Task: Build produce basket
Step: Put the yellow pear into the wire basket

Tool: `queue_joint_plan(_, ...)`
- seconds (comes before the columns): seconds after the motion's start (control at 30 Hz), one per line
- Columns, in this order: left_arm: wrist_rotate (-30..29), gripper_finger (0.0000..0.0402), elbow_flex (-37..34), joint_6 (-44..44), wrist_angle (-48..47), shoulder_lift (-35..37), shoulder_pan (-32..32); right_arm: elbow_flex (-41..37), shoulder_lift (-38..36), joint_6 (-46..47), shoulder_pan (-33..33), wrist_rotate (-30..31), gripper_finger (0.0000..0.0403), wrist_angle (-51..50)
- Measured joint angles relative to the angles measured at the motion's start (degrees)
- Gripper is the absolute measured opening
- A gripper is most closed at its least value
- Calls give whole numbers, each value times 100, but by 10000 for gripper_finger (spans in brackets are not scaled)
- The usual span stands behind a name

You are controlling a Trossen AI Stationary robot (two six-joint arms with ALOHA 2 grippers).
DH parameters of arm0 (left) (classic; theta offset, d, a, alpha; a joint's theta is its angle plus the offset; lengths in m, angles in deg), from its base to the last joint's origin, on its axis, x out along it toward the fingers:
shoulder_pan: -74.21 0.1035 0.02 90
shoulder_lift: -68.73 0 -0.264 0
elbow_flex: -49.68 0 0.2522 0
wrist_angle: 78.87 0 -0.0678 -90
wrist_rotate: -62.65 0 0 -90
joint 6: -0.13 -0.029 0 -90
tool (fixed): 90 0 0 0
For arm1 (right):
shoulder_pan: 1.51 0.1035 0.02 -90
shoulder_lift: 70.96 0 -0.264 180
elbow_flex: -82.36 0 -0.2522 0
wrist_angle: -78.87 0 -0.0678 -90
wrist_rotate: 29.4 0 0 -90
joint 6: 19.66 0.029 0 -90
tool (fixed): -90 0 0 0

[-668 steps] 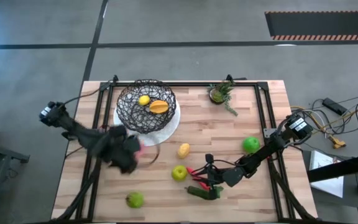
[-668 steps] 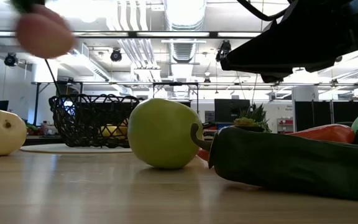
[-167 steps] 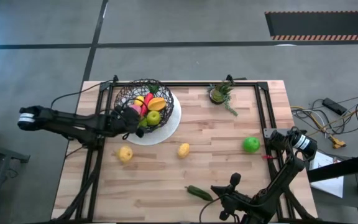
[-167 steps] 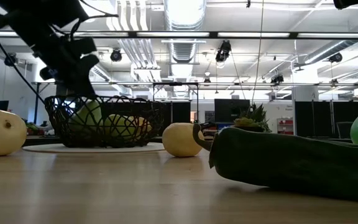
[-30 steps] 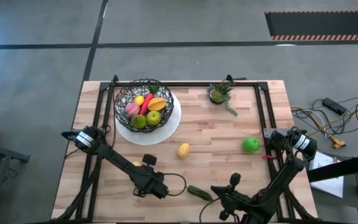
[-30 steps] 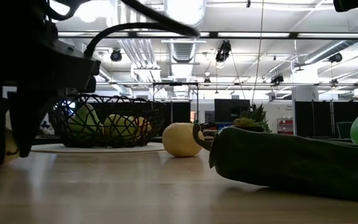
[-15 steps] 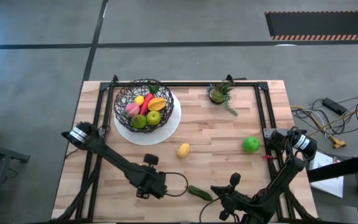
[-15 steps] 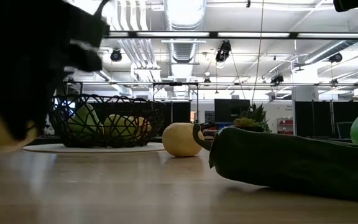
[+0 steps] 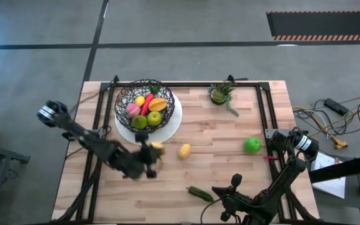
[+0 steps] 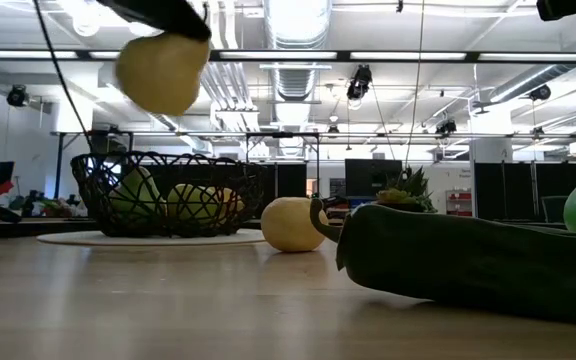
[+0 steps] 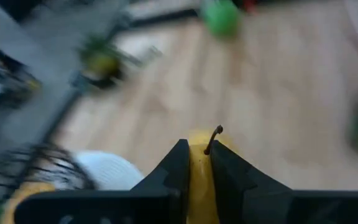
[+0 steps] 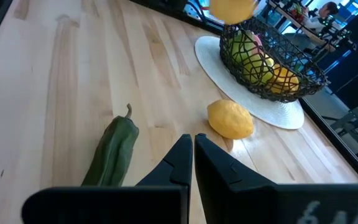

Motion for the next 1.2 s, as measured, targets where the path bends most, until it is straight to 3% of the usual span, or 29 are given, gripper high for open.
queue_joint_plan(0.27,-233,23,-2361,-1213,3157,1962,1584,-35,0,0,0,6,9,9)
queue_joint_plan(0.47,607,23,-3686,-1360,4904,2528,3297,-38,0,-25,0,8,9,22)
queue_joint_plan(0.57,1069,23,-4135,-1212,5732,2451,3996,-38,0,-33,0,9,9,27)
queue_joint_plan(0.73,1115,22,-4415,-923,6192,2061,4648,-38,0,-35,0,9,9,42)
queue_joint_plan(1.2,1113,57,-4363,-310,6532,630,4763,-38,0,-46,0,11,9,73)
